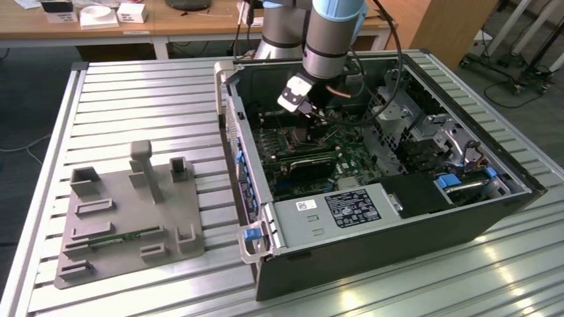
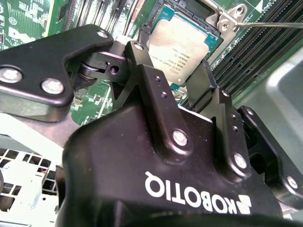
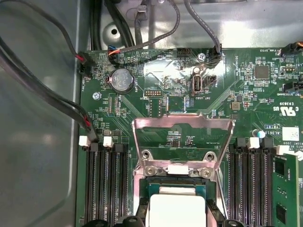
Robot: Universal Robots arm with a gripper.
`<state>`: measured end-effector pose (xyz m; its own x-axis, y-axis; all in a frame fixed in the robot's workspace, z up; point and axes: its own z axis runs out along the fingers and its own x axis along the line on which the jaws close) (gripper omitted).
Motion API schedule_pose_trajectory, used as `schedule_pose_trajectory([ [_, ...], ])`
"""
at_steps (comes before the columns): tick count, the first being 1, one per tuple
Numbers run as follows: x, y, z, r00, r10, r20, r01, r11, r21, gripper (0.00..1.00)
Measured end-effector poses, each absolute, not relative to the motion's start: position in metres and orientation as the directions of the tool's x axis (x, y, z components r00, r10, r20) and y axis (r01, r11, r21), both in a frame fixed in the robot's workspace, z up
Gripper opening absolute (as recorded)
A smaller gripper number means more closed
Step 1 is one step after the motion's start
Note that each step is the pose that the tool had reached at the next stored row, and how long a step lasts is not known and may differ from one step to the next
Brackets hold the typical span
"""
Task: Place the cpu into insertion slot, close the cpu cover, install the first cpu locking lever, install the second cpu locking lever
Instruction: 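Place the cpu into insertion slot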
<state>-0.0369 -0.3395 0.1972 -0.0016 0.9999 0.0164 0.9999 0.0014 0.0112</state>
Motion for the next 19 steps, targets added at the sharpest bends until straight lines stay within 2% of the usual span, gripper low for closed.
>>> schedule_pose_trajectory([
  [19,-0.0375,-0.3399,0.1892,0.001,1.000,0.015,1.000,-0.001,0.011,0.54],
])
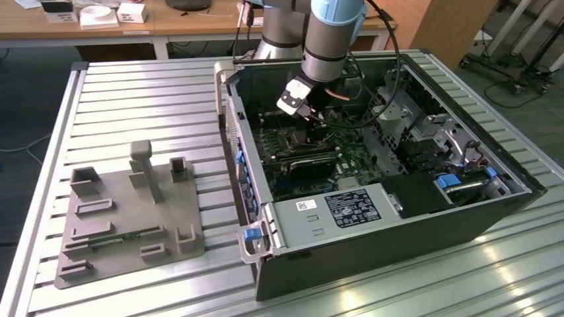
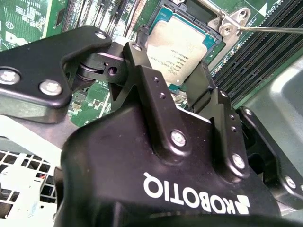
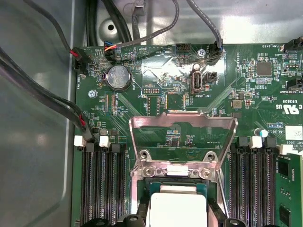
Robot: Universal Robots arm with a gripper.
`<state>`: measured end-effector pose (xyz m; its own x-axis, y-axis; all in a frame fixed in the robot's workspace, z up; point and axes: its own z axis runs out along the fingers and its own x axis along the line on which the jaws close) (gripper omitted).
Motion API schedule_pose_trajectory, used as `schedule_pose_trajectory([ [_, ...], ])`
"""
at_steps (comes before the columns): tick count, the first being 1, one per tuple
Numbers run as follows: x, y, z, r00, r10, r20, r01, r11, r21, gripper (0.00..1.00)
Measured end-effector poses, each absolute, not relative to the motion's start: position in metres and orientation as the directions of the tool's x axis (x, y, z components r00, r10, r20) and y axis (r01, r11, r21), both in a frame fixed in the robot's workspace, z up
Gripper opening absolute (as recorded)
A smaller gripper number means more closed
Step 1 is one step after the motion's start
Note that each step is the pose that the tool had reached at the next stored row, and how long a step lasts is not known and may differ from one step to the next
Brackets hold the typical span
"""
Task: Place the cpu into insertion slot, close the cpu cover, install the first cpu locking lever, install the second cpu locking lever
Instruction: 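Place the cpu into insertion slot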
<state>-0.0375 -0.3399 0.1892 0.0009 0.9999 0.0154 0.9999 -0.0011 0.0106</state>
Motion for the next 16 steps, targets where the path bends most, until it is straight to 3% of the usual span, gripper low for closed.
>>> schedule_pose_trajectory([
  [5,-0.0374,-0.3398,0.1890,0.001,1.000,0.016,1.000,-0.001,0.011,0.54],
  [6,-0.0372,-0.3396,0.1886,0.001,1.000,0.017,1.000,-0.001,0.012,0.59],
  [8,-0.0370,-0.3392,0.1879,0.001,1.000,0.019,1.000,-0.001,0.012,0.59],
  [9,-0.0372,-0.3394,0.1884,0.001,1.000,0.017,1.000,-0.001,0.012,0.67],
  [16,-0.0373,-0.3396,0.1908,0.001,1.000,0.016,1.000,-0.001,0.011,0.67],
])
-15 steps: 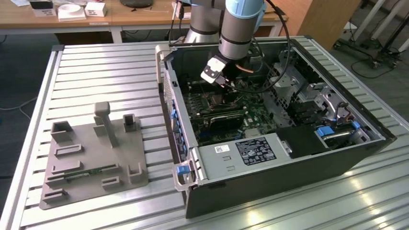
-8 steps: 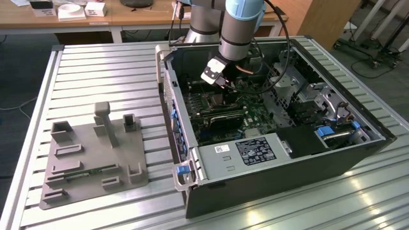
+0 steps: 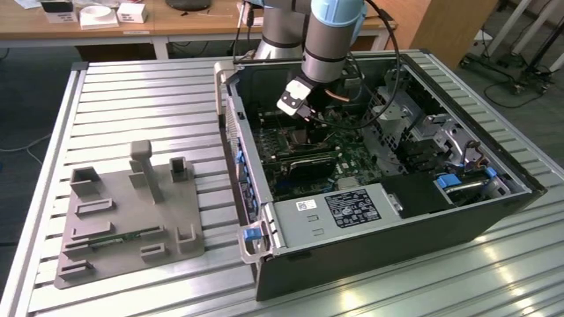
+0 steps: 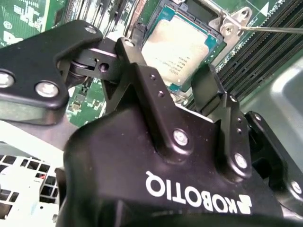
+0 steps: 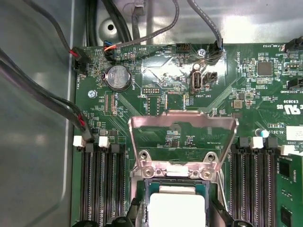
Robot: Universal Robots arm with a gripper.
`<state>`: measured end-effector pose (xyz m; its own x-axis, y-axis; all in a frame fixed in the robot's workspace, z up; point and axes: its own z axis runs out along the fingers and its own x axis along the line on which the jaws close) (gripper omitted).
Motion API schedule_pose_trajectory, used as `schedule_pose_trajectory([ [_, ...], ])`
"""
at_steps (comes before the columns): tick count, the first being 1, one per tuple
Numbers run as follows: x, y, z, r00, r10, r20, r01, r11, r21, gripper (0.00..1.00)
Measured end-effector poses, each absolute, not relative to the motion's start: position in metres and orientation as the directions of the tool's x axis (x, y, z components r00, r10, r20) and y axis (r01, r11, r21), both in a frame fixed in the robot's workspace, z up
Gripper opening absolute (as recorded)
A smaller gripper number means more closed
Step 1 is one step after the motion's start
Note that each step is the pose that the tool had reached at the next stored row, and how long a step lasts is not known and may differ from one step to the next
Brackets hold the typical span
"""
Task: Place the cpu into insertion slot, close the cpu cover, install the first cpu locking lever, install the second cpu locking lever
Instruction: 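Place the cpu into insertion slot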
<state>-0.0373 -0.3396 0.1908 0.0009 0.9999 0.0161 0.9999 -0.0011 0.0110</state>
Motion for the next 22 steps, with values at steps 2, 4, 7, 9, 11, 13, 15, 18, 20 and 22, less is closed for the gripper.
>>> schedule_pose_trajectory([
  [2,-0.037,-0.340,0.194,0.001,1.000,0.016,1.000,-0.001,0.011,0.67],
  [4,-0.037,-0.340,0.197,0.001,1.000,0.016,1.000,-0.001,0.011,0.67],
  [7,-0.037,-0.340,0.203,0.001,1.000,0.016,1.000,-0.001,0.011,0.67],
  [9,-0.037,-0.340,0.208,0.001,1.000,0.016,1.000,-0.001,0.011,0.67],
  [11,-0.037,-0.340,0.213,0.001,1.000,0.016,1.000,-0.001,0.011,0.65],
  [13,-0.037,-0.340,0.216,0.001,1.000,0.016,1.000,-0.001,0.011,0.53],
  [15,-0.037,-0.340,0.217,0.000,1.000,0.016,1.000,-0.001,0.011,0.47],
  [18,-0.037,-0.340,0.217,0.000,1.000,0.017,1.000,-0.001,0.011,0.35],
  [20,-0.037,-0.340,0.217,0.000,1.000,0.017,1.000,-0.001,0.011,0.29],
  [22,-0.037,-0.340,0.217,0.000,1.000,0.017,1.000,-0.001,0.011,0.18],
])
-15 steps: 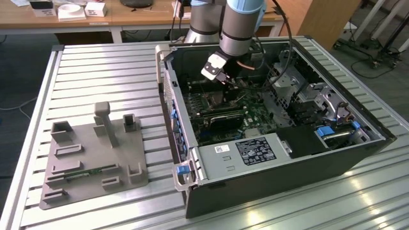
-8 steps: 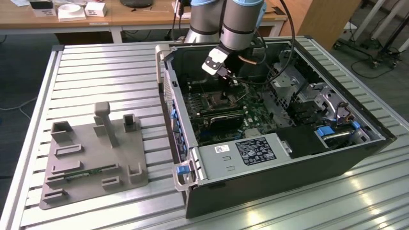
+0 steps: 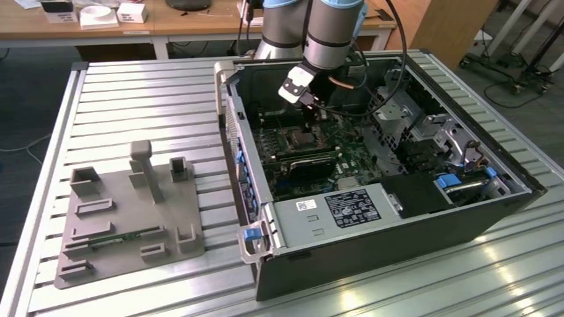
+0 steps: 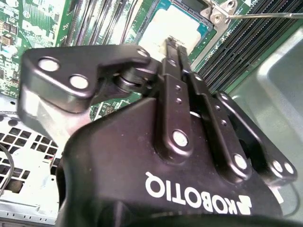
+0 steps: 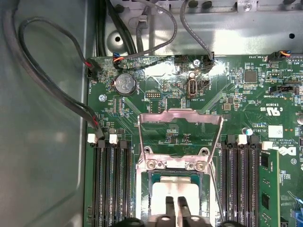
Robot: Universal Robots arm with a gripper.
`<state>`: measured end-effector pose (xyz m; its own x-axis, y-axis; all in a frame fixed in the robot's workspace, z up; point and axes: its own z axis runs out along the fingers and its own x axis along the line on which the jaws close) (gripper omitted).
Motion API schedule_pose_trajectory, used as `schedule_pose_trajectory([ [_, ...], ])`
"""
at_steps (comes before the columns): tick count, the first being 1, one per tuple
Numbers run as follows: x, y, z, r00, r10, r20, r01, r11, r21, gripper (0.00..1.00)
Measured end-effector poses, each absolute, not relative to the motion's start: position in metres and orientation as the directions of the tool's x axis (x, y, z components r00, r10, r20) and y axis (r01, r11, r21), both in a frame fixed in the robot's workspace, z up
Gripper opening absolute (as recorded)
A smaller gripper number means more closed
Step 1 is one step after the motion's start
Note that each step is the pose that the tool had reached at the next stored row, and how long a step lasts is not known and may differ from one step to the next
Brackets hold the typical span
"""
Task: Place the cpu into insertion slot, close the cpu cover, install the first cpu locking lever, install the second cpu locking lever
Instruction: 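Place the cpu into insertion slot, then close the cpu cover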
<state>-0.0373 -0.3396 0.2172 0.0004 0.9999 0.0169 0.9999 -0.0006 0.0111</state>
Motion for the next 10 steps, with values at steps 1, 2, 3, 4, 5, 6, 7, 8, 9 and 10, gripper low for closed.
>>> schedule_pose_trajectory([
  [1,-0.0373,-0.3396,0.2172,0.000,1.000,0.017,1.000,-0.001,0.011,0.18],
  [2,-0.0373,-0.3396,0.2172,0.000,1.000,0.017,1.000,-0.001,0.011,0.12],
  [3,-0.0373,-0.3396,0.2172,0.000,1.000,0.017,1.000,-0.001,0.011,0.10],
  [4,-0.0373,-0.3396,0.2172,0.000,1.000,0.017,1.000,-0.001,0.011,0.10],
  [5,-0.0373,-0.3396,0.2172,0.000,1.000,0.017,1.000,-0.001,0.011,0.10],
  [6,-0.0373,-0.3396,0.2172,0.000,1.000,0.017,1.000,-0.001,0.011,0.10],
  [7,-0.0373,-0.3396,0.2172,0.000,1.000,0.017,1.000,-0.001,0.011,0.10],
  [8,-0.0373,-0.3396,0.2172,0.000,1.000,0.020,1.000,-0.001,0.011,0.10],
  [9,-0.0373,-0.3396,0.2172,0.000,1.000,0.023,1.000,-0.001,0.011,0.10],
  [10,-0.0373,-0.3396,0.2172,0.000,1.000,0.023,1.000,-0.001,0.011,0.10],
])
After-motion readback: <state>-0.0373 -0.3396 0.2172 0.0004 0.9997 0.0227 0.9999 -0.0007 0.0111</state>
